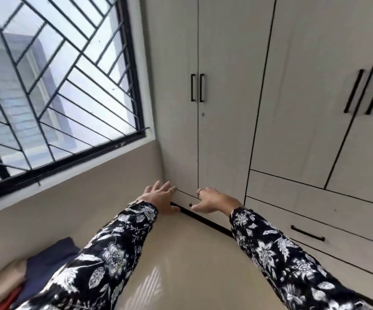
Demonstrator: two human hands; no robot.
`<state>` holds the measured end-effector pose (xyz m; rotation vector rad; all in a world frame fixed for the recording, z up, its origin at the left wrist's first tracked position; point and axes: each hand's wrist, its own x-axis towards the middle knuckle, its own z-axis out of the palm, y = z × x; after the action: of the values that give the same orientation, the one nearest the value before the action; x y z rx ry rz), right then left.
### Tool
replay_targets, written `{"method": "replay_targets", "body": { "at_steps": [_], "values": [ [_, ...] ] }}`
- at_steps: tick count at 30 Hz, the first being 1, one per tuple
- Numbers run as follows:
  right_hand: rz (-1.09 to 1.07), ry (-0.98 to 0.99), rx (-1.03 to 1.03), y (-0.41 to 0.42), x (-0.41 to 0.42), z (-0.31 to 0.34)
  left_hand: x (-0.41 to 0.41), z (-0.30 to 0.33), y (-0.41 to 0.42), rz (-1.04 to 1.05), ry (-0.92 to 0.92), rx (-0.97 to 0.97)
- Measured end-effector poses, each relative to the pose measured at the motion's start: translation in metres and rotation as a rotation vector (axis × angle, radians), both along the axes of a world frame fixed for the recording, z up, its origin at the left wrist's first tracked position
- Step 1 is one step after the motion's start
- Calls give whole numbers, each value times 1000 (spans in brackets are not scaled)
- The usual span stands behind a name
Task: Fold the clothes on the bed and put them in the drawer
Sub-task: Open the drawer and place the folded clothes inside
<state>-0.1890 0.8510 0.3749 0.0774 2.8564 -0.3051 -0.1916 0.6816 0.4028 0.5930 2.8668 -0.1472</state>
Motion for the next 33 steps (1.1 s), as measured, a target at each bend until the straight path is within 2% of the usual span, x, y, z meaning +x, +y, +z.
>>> {"method": "replay_targets", "body": {
  "at_steps": [4,12,19,28,33],
  "values": [
    [-62,-6,-19,29,8,-8,-18,-6,18,-14,14,-15],
    [-129,71,-1,79,-4,-11,-48,-32,67,-94,120,123],
    [-76,-20,46,155,-54,-54,-119,-83,127,1,-69,-32],
    [-101,-222,-121,300,-133,-117,-221,-169,235,172,-233,63],
    [-7,-180,-139,330,-188,-121,-259,-201,270,222,-315,78]
  ]
}}
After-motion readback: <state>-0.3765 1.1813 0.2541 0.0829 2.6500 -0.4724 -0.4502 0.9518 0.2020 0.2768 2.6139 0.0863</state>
